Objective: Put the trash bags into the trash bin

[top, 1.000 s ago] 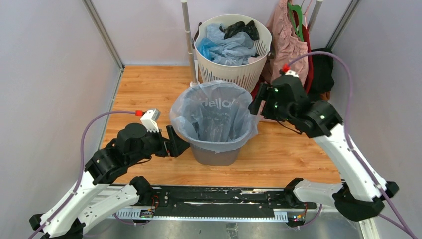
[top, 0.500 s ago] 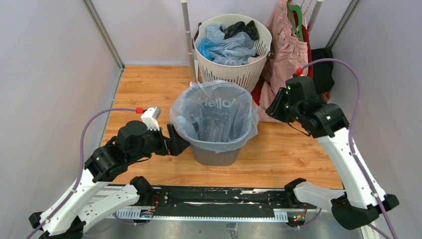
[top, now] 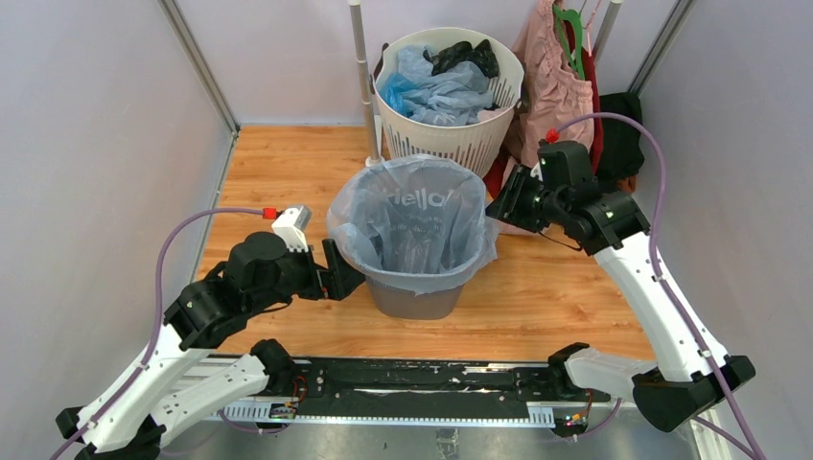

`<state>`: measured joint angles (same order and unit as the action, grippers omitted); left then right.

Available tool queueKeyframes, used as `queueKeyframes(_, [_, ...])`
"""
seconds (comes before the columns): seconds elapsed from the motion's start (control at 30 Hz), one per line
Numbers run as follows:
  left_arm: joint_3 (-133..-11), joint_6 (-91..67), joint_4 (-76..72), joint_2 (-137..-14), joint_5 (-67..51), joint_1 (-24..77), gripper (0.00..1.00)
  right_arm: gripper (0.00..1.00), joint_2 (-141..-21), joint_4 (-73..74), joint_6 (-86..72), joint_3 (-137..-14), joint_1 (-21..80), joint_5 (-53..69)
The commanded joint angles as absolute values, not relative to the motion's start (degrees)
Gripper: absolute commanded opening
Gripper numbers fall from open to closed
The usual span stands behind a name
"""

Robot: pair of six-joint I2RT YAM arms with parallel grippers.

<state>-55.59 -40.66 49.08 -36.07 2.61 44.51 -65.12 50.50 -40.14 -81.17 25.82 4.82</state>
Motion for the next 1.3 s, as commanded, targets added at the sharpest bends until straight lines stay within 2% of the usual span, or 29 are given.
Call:
queueKeyframes(0.0, [-56.87,-40.0,49.13,-36.32,3.21,45.03,1.0,0.46,-65.48,48.2,-41.21,-78.55,25.14,7.68])
queueKeyframes(0.53, [-56.94,-39.82,49.22,-36.16,3.25,45.0,1.0,0.46,-67.54,44.85,-41.55,-73.95,25.14,7.98])
queueKeyframes(0.7, [-56.96,-39.76,49.18,-36.13,3.42,45.01,1.0,0.33,-67.29,44.47,-41.25,-73.18,25.14,8.16])
queueKeyframes(0.97, [-56.87,-39.79,49.13,-36.53,3.51,45.0,1.0,0.05,-65.02,45.18,-40.6,-72.04,25.12,7.58])
queueKeyframes(1.07, [-56.87,-39.73,49.13,-36.56,3.5,45.0,1.0,0.0,-63.86,46.33,-39.92,-71.78,24.98,6.85])
queueKeyframes(1.27, [-56.65,-39.82,49.22,-36.15,3.52,45.02,1.0,0.0,-60.79,48.71,-38.82,-70.48,23.79,5.95])
